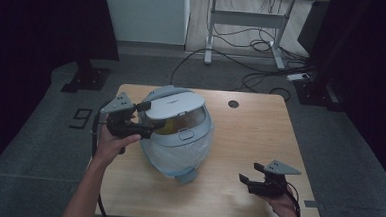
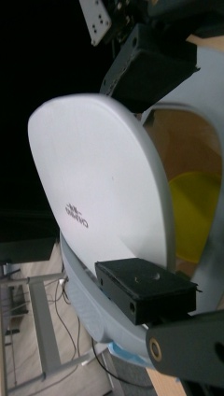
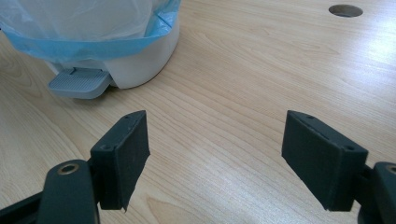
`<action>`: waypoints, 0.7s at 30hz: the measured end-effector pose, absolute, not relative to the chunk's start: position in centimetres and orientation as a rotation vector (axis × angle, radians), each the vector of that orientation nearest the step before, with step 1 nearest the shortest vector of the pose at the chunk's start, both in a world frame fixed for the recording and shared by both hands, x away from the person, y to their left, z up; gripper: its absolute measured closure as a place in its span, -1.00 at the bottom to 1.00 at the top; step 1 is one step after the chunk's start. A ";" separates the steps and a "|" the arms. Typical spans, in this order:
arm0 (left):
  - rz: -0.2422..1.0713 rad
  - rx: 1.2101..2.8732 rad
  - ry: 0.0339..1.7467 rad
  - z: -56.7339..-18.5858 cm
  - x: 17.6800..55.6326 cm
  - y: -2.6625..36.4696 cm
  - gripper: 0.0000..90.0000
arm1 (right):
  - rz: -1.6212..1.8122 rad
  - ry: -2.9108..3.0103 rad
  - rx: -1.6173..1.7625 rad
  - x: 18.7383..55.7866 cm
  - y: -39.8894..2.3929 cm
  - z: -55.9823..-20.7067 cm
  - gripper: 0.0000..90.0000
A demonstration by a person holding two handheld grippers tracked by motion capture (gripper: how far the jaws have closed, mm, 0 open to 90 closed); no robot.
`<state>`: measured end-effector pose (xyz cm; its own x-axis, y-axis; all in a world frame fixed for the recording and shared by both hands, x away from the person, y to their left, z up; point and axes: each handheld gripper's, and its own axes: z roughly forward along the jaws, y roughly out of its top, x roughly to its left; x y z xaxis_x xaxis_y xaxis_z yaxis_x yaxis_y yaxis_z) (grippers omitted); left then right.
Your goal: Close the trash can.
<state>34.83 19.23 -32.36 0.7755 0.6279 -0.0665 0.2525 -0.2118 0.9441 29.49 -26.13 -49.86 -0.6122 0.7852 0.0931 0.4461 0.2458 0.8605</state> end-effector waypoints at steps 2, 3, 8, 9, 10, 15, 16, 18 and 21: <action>0.378 1.793 0.679 -32.2 34.6 19.2 -0.59 | 1.311 2.168 1.133 29.5 -26.1 -49.9 -0.50; 0.329 1.790 0.668 -32.2 34.7 19.2 -0.59 | 1.309 2.169 1.135 29.5 -26.1 -49.9 -0.50; 0.326 1.808 0.687 -32.2 35.1 18.7 -0.61 | 1.307 2.176 1.135 29.5 -26.0 -50.0 -0.50; 0.310 1.803 0.690 -32.3 35.3 18.7 -0.62 | 1.307 2.176 1.134 29.5 -26.0 -50.0 -0.50; 0.293 1.797 0.694 -32.3 35.5 18.7 -0.64 | 1.306 2.175 1.134 29.5 -26.0 -50.0 -0.50; 0.229 1.806 0.707 -32.3 36.2 18.2 -0.67 | 1.306 2.173 1.141 29.5 -26.1 -50.0 -0.50; 0.228 1.814 0.714 -32.3 36.3 18.0 -0.67 | 1.305 2.174 1.141 29.5 -26.2 -50.1 -0.50; 0.300 1.842 0.746 -32.5 36.5 17.5 -0.58 | 1.303 2.175 1.139 29.5 -26.2 -50.1 -0.50; 0.330 1.849 0.759 -32.6 36.8 17.1 -0.58 | 1.303 2.175 1.139 29.5 -26.2 -50.1 -0.50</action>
<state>36.80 17.10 -32.64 0.7597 0.6385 -0.1227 0.3463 -0.2377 0.9075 29.53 -26.18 -50.07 -0.6104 0.7864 0.0948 0.4545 0.2497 0.8550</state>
